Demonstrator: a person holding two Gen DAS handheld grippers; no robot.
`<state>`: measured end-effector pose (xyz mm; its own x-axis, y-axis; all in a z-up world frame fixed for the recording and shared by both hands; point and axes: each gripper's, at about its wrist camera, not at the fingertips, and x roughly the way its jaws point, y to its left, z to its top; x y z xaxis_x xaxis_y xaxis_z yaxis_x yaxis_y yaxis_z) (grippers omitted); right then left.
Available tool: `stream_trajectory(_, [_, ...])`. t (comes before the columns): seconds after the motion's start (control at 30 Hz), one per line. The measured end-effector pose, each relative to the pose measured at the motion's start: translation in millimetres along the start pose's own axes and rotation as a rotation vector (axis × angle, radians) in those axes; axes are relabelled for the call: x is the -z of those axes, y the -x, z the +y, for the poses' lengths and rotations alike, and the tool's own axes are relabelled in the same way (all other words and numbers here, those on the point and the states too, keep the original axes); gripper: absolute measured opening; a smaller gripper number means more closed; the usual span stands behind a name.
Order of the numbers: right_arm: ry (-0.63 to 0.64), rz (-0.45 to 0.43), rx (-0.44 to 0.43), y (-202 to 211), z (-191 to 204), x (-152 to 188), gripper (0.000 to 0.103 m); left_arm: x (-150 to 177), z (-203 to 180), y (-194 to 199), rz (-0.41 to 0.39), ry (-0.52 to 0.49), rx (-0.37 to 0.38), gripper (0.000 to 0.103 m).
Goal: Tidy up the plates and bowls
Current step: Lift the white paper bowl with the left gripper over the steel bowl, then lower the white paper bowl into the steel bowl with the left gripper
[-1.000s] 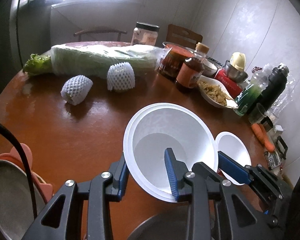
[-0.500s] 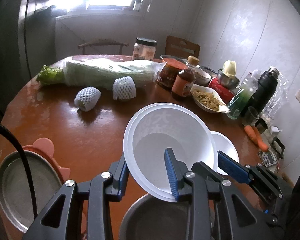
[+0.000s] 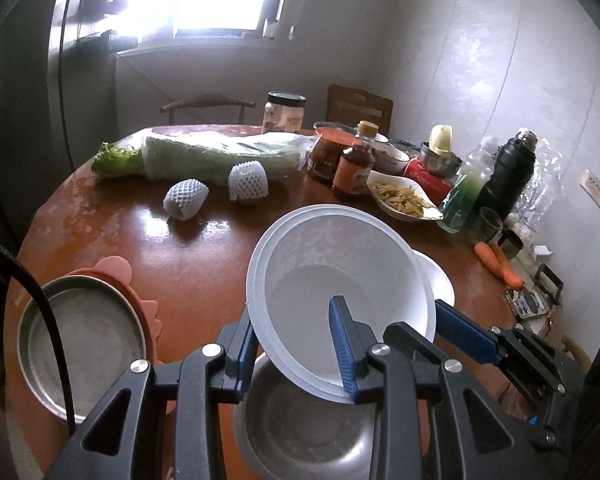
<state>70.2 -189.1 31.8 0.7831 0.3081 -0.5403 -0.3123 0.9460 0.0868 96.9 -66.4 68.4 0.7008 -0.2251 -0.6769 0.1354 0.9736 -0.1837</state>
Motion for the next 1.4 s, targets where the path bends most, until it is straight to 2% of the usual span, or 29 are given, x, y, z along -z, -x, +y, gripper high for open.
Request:
stream_trajectory(0.23, [0.007, -0.024, 0.002, 21, 3, 11, 0.036, 14, -8, 16, -0.01, -0.011, 0.0, 0.035])
stream_trajectory(0.53, [0.008, 0.008, 0.006, 27, 1, 35, 0.036, 37, -15, 13, 0.039, -0.026, -0.005, 0.035])
stream_trajectory(1.4, [0.004, 0.12, -0.003, 6, -5, 65, 0.036, 62, -12, -22, 0.16, -0.028, -0.028, 0.035])
